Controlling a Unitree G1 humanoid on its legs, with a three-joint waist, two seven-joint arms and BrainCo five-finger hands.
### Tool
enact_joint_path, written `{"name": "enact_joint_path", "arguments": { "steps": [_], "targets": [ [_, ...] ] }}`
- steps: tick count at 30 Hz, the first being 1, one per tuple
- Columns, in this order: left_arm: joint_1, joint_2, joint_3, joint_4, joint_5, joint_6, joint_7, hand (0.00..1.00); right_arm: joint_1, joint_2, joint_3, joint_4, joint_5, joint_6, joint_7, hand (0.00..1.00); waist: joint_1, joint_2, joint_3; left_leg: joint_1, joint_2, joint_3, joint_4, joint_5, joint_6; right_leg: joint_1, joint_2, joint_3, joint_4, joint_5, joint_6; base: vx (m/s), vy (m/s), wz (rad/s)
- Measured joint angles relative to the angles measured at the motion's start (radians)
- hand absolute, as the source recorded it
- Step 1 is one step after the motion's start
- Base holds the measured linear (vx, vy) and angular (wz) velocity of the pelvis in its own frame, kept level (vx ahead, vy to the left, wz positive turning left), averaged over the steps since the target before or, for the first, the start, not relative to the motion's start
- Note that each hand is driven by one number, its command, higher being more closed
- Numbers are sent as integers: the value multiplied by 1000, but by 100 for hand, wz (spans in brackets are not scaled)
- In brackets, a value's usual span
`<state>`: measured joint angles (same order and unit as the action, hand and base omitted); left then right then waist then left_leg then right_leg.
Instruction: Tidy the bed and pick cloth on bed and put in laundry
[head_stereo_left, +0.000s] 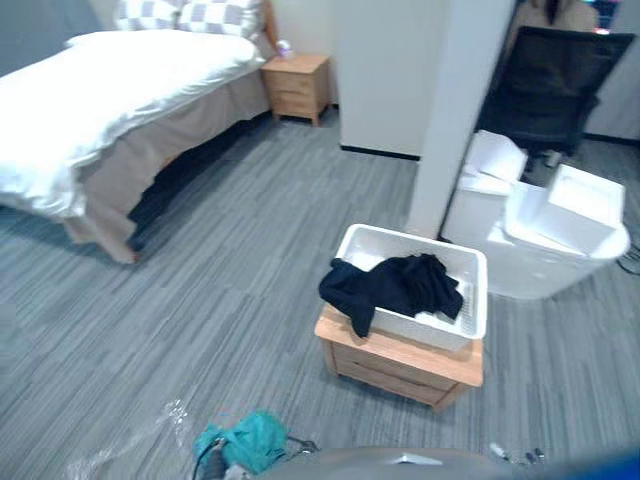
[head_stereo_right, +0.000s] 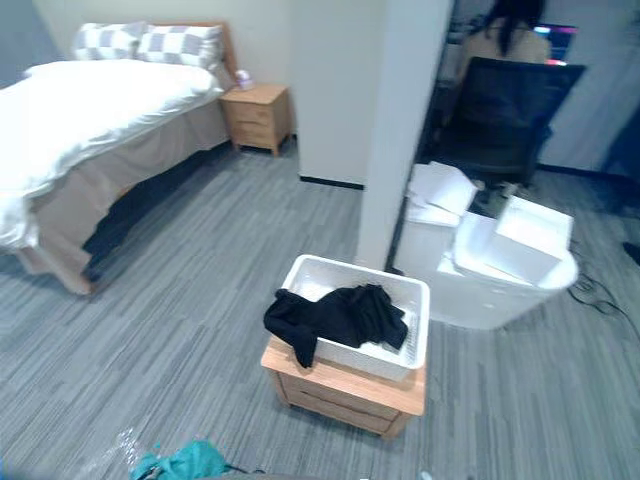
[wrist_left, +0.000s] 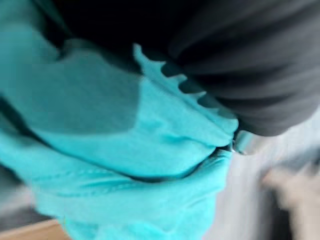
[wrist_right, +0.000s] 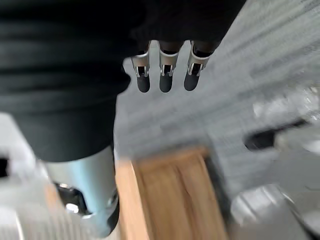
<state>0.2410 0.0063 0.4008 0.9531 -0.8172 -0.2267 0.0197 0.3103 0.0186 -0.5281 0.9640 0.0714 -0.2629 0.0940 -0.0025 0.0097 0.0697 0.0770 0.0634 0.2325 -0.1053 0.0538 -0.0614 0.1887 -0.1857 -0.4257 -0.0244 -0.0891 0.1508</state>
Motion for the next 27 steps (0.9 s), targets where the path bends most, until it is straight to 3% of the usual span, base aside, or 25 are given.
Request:
{"name": "enact_joint_path", "arguments": {
  "steps": [1, 3, 7, 8, 9, 10, 11, 12, 13, 14, 15, 18, 21, 27],
  "targets": [
    [0, 2, 2, -20, -58, -58, -23, 100, -13, 0, 28, 14, -32, 5, 11, 0, 22, -2, -2, -3, -17, -25, 0, 2, 11, 13, -14, -22, 6, -9, 4, 158, 75, 68],
    [2, 8, -2, -86, -155, -135, -55, 100, -53, -2, 95, 17, -65, 21, 27, 0, 26, -15, -7, -3, -44, -64, 1, 3, 21, 39, -39, -59, 14, -8, 7, 195, 66, 66],
    [-25, 39, -8, -229, -263, -264, -108, 100, -118, -4, 203, 16, 10, 104, 19, 0, 43, -36, 1, 10, -68, -77, 7, -2, 36, 65, -57, -65, 7, -9, 4, 203, 31, 19],
    [-54, 77, -4, -267, -277, -326, -135, 100, -117, -4, 220, 17, 26, 125, 11, 0, 47, -38, 0, 20, -68, -72, 7, -11, 32, 74, -58, -62, 7, -8, 4, 121, -14, 0],
    [-64, 94, -2, -282, -278, -339, -138, 100, -117, -4, 222, 18, 24, 128, 9, 0, 47, -37, 0, 25, -67, -70, 7, -13, 31, 78, -58, -61, 7, -8, 3, 127, -27, -14],
    [-103, 163, 28, -348, -280, -359, -138, 100, -114, -7, 222, 23, 23, 128, 8, 0, 47, -34, 2, 41, -62, -45, 7, -18, 28, 85, -58, -53, 8, -7, 1, 111, -50, -32],
    [-148, 240, 68, -388, -245, -367, -119, 100, -112, -16, 226, 23, 20, 118, 12, 0, 43, -28, 4, 58, -59, -22, 7, -18, 28, 90, -58, -48, 11, -6, 1, 82, -45, -37],
    [-162, 266, 80, -403, -223, -365, -108, 100, -109, -22, 229, 23, 16, 111, 14, 0, 40, -24, 4, 64, -57, -14, 7, -18, 27, 92, -57, -45, 14, -6, 0, 57, -52, -43],
    [-198, 327, 109, -471, -171, -360, -83, 100, -90, -40, 232, 20, 8, 90, 21, 0, 21, -11, 2, 77, -48, 11, 7, -25, 19, 85, -55, -21, 33, -7, 0, 21, -25, -33],
    [-210, 337, 127, -500, -142, -354, -76, 100, -78, -47, 231, 16, 3, 79, 23, 0, 19, -2, -3, 78, -42, 20, 7, -29, 17, 76, -53, -11, 42, -7, 0, 45, -35, -56],
    [-253, 382, 155, -576, -37, -345, -62, 100, -32, -64, 219, 8, 0, 43, 32, 0, 15, 19, -15, 83, -27, 43, 7, -39, 14, 59, -44, 13, 62, -3, -5, 45, -35, -52],
    [-303, 436, 155, -682, 106, -349, -63, 100, 28, -68, 182, 5, -33, -2, 55, 0, 9, 31, -29, 80, -10, 94, 7, -58, 6, 18, -31, 65, 76, -7, -15, 29, -39, -56],
    [-357, 500, 149, -747, 266, -389, -39, 100, 68, -56, 153, -1, -46, -48, 58, 0, -2, 36, -32, 86, -2, 146, 7, -59, 5, -14, -24, 124, 71, -11, -23, 1, -67, -61],
    [-452, 566, -9, -883, 537, -410, 48, 100, 82, -50, 84, -1, -59, -121, 50, 0, -45, 47, -49, 105, 10, 200, 8, -56, 0, -43, 1, 204, 58, -6, -31, -46, -64, -38]
  ]
}}
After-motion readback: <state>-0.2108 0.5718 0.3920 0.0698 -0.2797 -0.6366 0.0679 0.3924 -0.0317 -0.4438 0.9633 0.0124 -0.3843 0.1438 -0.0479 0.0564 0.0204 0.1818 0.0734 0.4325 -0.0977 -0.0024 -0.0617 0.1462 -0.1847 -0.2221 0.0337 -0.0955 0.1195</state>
